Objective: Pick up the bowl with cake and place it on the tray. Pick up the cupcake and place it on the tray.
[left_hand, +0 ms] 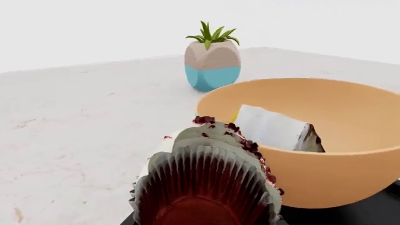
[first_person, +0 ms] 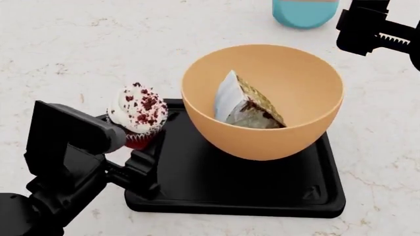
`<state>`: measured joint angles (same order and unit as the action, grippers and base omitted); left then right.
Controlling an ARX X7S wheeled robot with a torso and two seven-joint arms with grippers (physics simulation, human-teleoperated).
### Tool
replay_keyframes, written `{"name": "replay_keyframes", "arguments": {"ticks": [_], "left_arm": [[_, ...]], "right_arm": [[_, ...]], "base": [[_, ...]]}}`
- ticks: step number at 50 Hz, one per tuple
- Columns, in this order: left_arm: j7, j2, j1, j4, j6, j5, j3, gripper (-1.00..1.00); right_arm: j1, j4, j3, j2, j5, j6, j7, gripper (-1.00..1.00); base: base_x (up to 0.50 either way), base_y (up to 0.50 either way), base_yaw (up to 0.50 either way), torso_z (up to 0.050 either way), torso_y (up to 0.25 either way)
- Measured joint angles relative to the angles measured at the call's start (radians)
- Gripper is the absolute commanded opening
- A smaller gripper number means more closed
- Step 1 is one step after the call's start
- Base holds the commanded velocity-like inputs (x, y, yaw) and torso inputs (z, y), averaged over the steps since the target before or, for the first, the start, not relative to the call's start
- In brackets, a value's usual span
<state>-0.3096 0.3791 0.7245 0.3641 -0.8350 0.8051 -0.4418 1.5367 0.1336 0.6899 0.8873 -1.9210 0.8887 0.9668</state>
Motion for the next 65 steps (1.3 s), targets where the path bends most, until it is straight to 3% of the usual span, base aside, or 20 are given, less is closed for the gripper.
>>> {"name": "replay_keyframes", "arguments": {"ticks": [28, 63, 64, 65], "left_arm": [[0.201, -0.03, -0.067, -0.194, 0.21, -0.072, -0.031, -1.0], [0.263, -0.058, -0.051, -0.317, 0.25, -0.111, -0.084, -1.0], [0.263, -0.058, -0.051, -0.317, 0.249, -0.112, -0.084, 1.0], [0.263, -0.058, -0.051, -0.317, 0.248, -0.108, -0.085, 1.0]], "right_arm": [[-0.001, -0.038, -0.019, 0.001, -0.006, -0.026, 0.006, 1.0], [-0.02, -0.024, -0.013, -0.007, 0.013, -0.041, -0.007, 1.0], [-0.021, -0.024, -0.013, -0.007, 0.013, -0.041, -0.007, 1.0], [-0.022, -0.024, -0.013, -0.007, 0.013, -0.042, -0.007, 1.0]], "base": [[0.0, 0.0, 0.0, 0.0, 0.0], [0.0, 0.0, 0.0, 0.0, 0.0], [0.0, 0.0, 0.0, 0.0, 0.0], [0.0, 0.0, 0.0, 0.0, 0.0]]}}
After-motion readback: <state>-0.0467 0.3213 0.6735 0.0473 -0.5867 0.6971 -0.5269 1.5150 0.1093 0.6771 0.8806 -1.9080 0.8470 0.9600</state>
